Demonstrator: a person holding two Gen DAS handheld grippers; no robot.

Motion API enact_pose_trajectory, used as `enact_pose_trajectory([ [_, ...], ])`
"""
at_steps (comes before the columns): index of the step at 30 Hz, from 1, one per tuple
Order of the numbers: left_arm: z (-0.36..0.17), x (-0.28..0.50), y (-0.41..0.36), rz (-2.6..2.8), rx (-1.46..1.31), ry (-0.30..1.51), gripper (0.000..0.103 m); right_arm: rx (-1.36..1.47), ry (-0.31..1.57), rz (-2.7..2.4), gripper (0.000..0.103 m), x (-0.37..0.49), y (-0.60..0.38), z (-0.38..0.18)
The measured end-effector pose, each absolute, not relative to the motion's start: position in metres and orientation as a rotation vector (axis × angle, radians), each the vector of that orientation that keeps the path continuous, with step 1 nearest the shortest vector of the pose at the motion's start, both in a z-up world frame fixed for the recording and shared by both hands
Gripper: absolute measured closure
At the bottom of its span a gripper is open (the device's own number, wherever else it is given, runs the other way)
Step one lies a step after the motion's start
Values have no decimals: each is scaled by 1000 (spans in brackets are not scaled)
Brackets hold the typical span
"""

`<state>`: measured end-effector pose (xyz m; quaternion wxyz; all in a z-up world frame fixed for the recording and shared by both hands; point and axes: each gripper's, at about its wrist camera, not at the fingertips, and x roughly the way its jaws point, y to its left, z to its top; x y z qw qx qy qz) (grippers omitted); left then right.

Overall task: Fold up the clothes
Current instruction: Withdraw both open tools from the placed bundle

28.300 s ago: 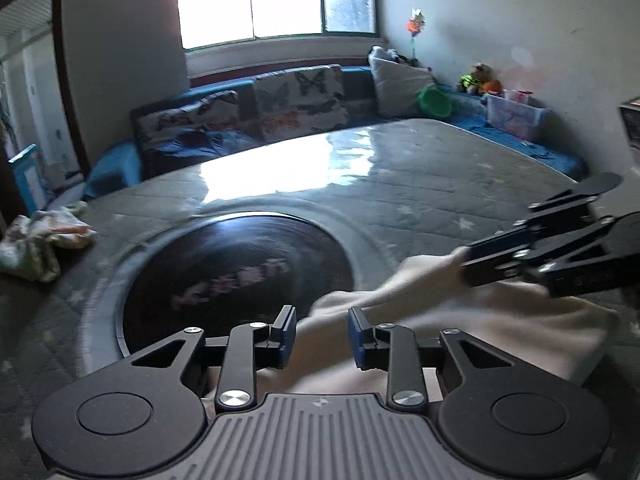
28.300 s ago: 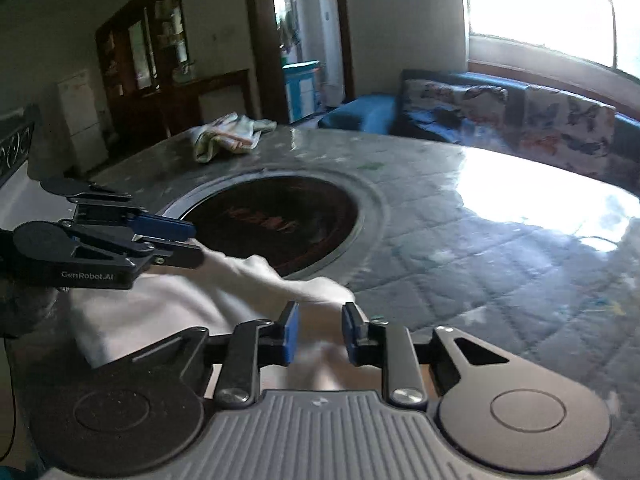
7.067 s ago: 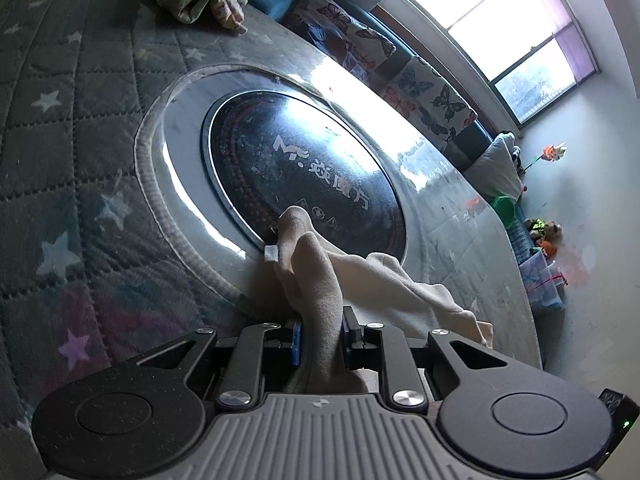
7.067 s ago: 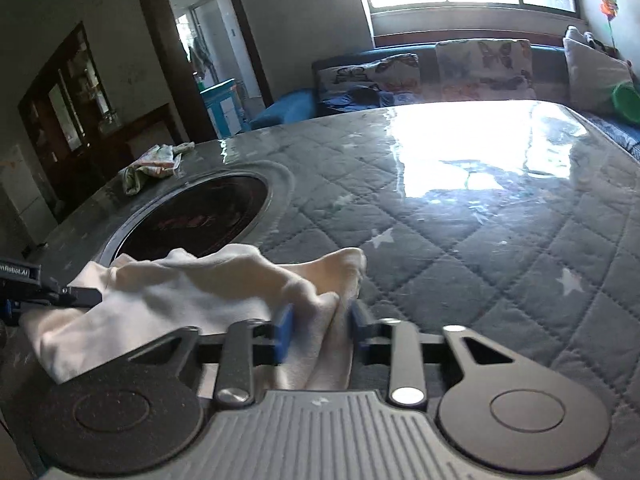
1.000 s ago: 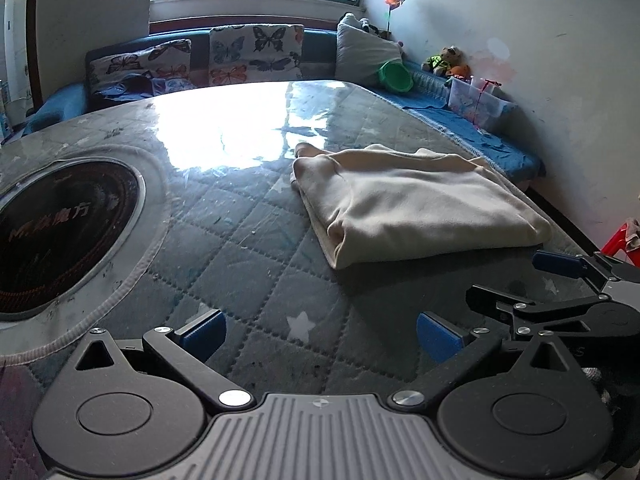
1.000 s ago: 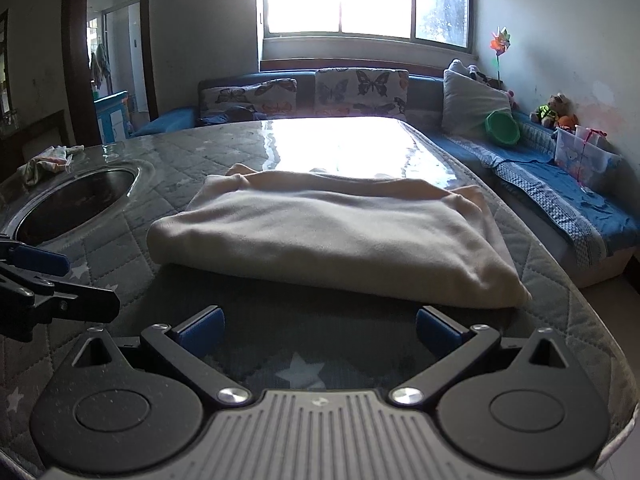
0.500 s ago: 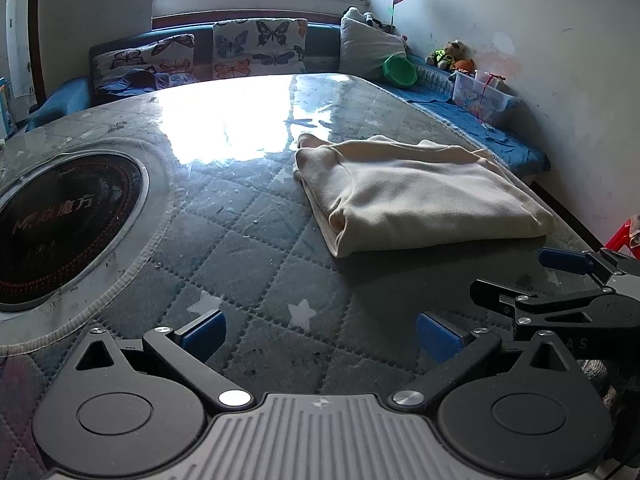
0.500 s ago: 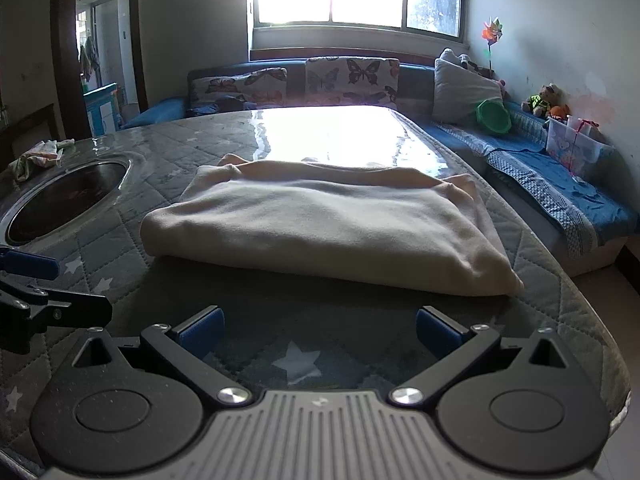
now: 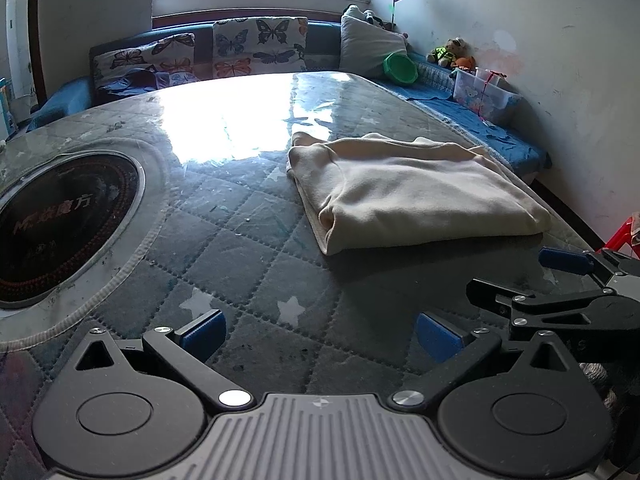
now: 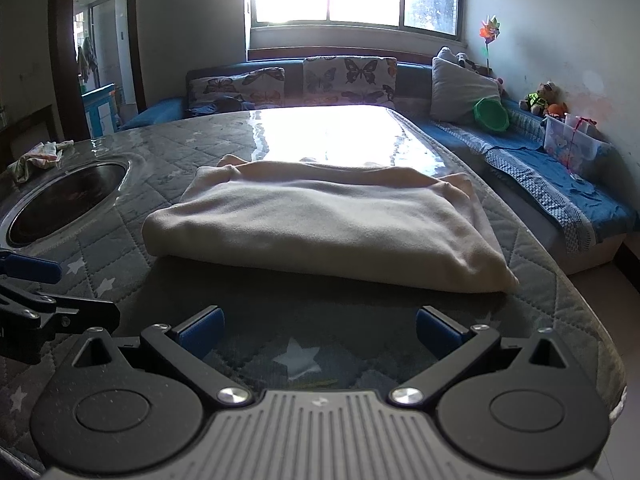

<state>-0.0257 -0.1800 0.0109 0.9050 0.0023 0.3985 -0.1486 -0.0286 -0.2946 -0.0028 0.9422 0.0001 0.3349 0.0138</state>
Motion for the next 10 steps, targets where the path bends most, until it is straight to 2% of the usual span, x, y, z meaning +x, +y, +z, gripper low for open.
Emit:
enact_pose_trajectory([
  [10,14,-30,-183,-313,6,818,0,-2,676,30,0,-32,-292,0],
])
